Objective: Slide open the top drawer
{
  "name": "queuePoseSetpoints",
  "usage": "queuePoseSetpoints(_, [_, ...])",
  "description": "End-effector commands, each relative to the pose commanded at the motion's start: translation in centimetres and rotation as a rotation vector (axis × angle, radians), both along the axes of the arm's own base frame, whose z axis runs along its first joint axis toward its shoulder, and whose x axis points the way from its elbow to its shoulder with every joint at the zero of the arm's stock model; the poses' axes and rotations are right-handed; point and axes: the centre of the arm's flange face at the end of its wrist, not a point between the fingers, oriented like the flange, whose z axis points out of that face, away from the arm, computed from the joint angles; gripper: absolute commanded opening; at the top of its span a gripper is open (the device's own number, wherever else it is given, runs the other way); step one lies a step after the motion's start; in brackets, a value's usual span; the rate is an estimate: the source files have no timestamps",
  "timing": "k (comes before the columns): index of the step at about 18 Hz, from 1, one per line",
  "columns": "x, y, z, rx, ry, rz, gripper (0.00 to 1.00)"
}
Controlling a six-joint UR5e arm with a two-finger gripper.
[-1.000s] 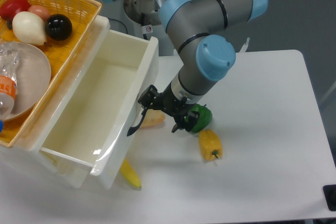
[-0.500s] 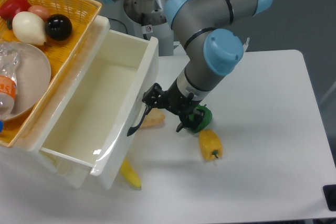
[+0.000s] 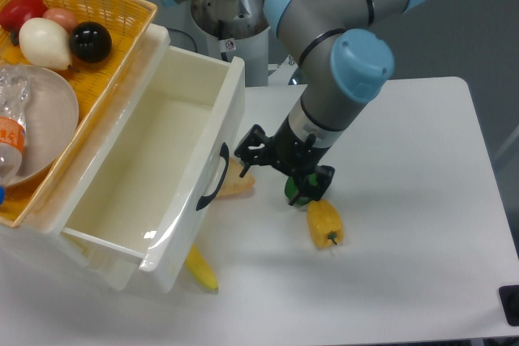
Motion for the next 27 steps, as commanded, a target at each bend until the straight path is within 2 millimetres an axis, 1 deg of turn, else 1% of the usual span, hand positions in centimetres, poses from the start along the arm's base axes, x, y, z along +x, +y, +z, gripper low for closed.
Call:
queuePoseSetpoints(4, [-2.1, -1.8, -1.1, -0.053, 0.077, -0.082, 1.0])
queuePoseSetpoints(6, [-2.7, -2.2, -1.7, -0.071, 0.111, -0.121, 1.0])
queuePoseSetpoints(8, [-3.8, -3.0, -2.1, -0.069, 0.138, -0.16, 1.0])
queuePoseSetpoints(9, [-4.0, -3.2, -2.2, -0.071, 0.16, -0.211, 1.0])
queuePoseSetpoints(12, [-4.9, -3.8, -4.0, -0.125, 0.219, -0.428, 1.0])
queuePoseSetpoints(14, [-5.4, -4.0, -4.8, -0.142, 0.232, -0.501, 1.0])
queuePoseSetpoints(16, [-6.7, -4.6, -5.6, -0.141, 0.255, -0.488, 1.0])
queuePoseSetpoints(19, [-8.1, -4.4, -7.6, -0.173, 0.286, -0.49, 1.0])
queuePoseSetpoints(22, [-8.8, -4.7, -8.4, -0.251, 0.317, -0.5, 1.0])
queuePoseSetpoints(24, [-9.2, -4.6, -8.7, -0.253, 0.329, -0.5, 1.0])
queuePoseSetpoints(27, [-9.3, -4.6, -8.7, -0.253, 0.335, -0.498, 1.0])
